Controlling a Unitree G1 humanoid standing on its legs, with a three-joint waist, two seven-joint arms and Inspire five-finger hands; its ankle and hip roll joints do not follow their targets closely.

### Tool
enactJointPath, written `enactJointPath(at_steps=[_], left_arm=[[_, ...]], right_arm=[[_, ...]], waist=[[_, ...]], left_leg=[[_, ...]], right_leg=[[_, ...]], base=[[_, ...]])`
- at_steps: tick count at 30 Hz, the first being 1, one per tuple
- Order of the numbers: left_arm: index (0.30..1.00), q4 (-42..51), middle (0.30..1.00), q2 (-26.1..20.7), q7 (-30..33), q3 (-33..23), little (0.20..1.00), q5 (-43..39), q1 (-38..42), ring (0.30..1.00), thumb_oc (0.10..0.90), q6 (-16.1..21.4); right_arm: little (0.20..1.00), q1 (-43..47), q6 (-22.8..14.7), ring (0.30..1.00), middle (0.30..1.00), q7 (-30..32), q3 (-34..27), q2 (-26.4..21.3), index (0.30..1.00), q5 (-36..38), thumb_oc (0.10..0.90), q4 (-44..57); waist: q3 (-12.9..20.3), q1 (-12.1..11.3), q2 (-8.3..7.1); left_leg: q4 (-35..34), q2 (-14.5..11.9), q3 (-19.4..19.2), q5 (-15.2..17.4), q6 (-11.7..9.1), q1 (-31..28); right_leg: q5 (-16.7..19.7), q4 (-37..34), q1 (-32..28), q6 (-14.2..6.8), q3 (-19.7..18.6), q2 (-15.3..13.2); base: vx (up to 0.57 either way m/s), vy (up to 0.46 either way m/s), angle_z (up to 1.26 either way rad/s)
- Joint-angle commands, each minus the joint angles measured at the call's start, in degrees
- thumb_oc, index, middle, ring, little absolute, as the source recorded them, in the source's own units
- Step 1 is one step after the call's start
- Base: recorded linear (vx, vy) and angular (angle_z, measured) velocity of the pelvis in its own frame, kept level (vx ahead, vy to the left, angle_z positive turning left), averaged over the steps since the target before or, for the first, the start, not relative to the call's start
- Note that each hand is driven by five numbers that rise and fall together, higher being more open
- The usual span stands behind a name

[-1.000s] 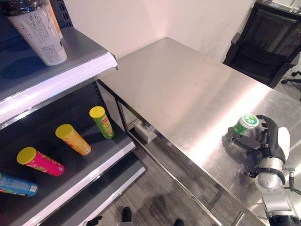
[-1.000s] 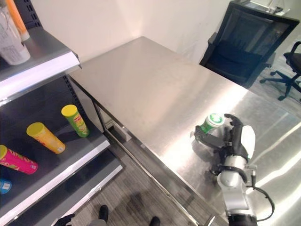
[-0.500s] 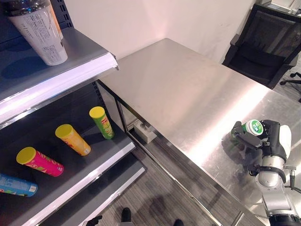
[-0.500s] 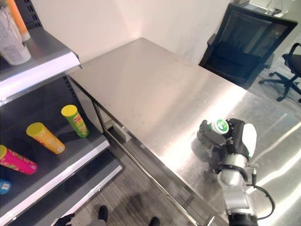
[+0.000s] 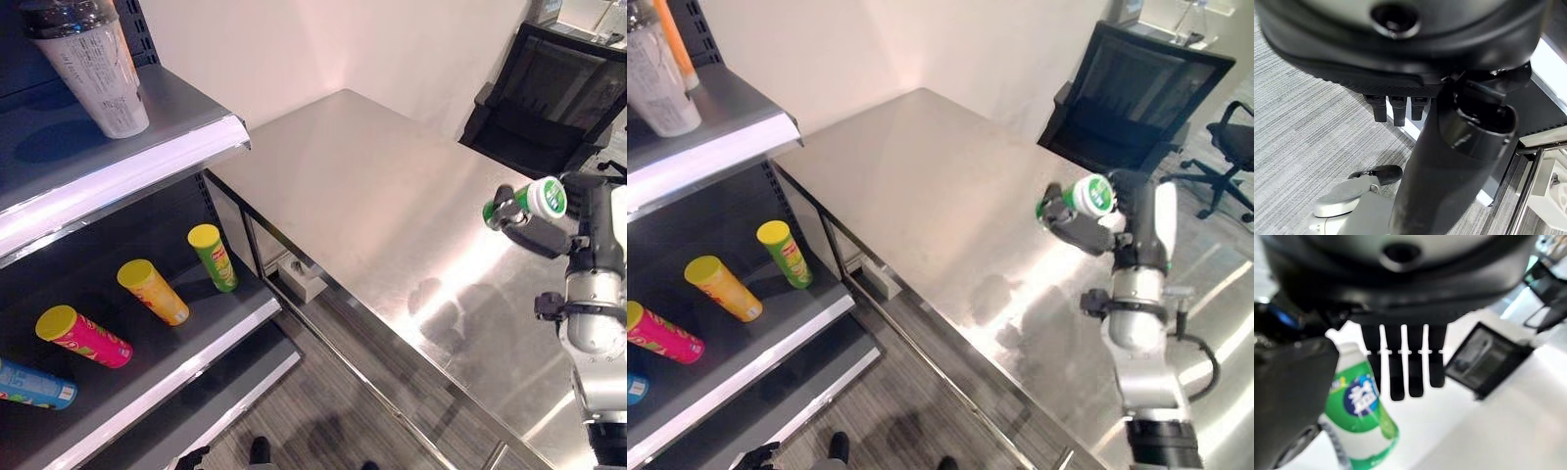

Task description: Put the goods on the table back onto the shelves and tidy them up.

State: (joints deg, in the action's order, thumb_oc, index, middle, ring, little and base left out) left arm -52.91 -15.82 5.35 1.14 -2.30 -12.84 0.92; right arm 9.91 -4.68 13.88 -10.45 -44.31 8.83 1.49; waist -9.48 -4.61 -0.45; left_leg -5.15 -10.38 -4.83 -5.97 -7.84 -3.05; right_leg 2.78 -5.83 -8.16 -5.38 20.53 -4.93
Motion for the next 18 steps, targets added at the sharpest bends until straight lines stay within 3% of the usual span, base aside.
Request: enactJointPath(at_steps=[1, 5, 10, 11, 12, 14, 18], left_arm=[[0.9, -1.5, 0.9, -4.7, -0.8, 1.2, 0.9, -2.2, 3.1, 0.9, 0.8, 1.6], [0.9, -3.2, 0.9, -4.7, -1.8, 1.2, 0.9, -3.1, 2.6, 0.9, 0.8, 2.2], [0.9, -4.7, 0.9, -5.4, -2.9, 1.7, 0.9, -2.6, 2.6, 0.9, 0.8, 2.9], [0.9, -4.5, 0.9, -5.9, -3.2, 1.9, 0.9, -2.6, 2.8, 0.9, 0.8, 3.0], [0.9, -4.5, 0.9, -5.8, -3.2, 1.9, 0.9, -2.6, 2.8, 0.9, 0.8, 3.0], [0.9, -4.8, 0.9, -6.1, -3.5, 2.2, 0.9, -2.3, 3.4, 0.9, 0.8, 3.1], [0.9, -5.7, 0.9, -6.5, -3.7, 2.1, 0.9, -1.8, 3.4, 0.9, 0.8, 3.2]], right_arm=[[0.3, 8.4, -8.2, 0.3, 0.3, -3.7, -1.8, -6.1, 0.3, 10.8, 0.4, 4.0], [0.3, 17.7, -10.9, 0.3, 0.3, -8.8, 2.8, -10.9, 0.3, 22.3, 0.4, 2.4], [0.3, 27.7, -11.2, 0.3, 0.3, -15.0, 9.4, -15.8, 0.3, 32.7, 0.4, -0.7], [0.3, 30.0, -11.0, 0.3, 0.3, -16.6, 10.5, -17.7, 0.3, 35.4, 0.4, -1.4], [0.3, 30.4, -11.0, 0.3, 0.3, -16.7, 10.9, -17.7, 0.3, 35.4, 0.4, -1.6], [0.3, 32.2, -10.7, 0.3, 0.3, -18.1, 12.1, -19.3, 0.3, 37.4, 0.4, -2.1], [0.3, 38.9, -10.2, 0.3, 0.3, -20.2, 17.4, -20.0, 0.3, 40.7, 0.4, -3.8]], waist=[[3.7, -1.7, -0.53], [4.0, -4.0, -0.55], [3.7, -7.0, -0.74], [3.1, -8.1, -0.96], [3.1, -7.9, -0.88], [2.7, -8.2, -1.18], [2.4, -9.5, -2.81]], left_leg=[[0.5, -5.2, -0.7, 1.5, -4.1, -1.7], [1.0, -6.8, 0.6, -0.7, -5.5, -0.8], [2.3, -8.1, 3.1, -3.9, -6.8, 1.8], [2.9, -8.2, 3.2, -5.9, -7.1, 3.7], [3.0, -8.2, 3.4, -5.9, -7.1, 3.9], [3.8, -8.5, 1.3, -7.1, -6.5, 6.0], [10.7, -8.4, -2.8, -1.7, -4.8, 6.0]], right_leg=[[-5.8, 0.8, -2.1, -2.1, 2.2, -1.2], [-6.9, 0.8, -2.7, -1.0, 3.2, 0.6], [-8.0, 0.8, -3.4, 0.2, 5.4, 2.2], [-8.4, 0.8, -4.0, 0.4, 6.6, 2.4], [-8.4, 0.8, -3.9, 0.4, 6.8, 2.4], [-8.5, 0.8, -4.0, 0.7, 8.6, 2.2], [-8.3, 0.8, -3.8, 1.0, 10.7, 0.9]], base=[[-0.03, -0.067, 0.14], [-0.08, -0.144, 0.17], [-0.09, -0.131, 0.23], [-0.08, -0.087, 0.49], [-0.1, -0.077, 0.64], [-0.11, -0.071, 0.74], [-0.08, -0.073, 0.68]])
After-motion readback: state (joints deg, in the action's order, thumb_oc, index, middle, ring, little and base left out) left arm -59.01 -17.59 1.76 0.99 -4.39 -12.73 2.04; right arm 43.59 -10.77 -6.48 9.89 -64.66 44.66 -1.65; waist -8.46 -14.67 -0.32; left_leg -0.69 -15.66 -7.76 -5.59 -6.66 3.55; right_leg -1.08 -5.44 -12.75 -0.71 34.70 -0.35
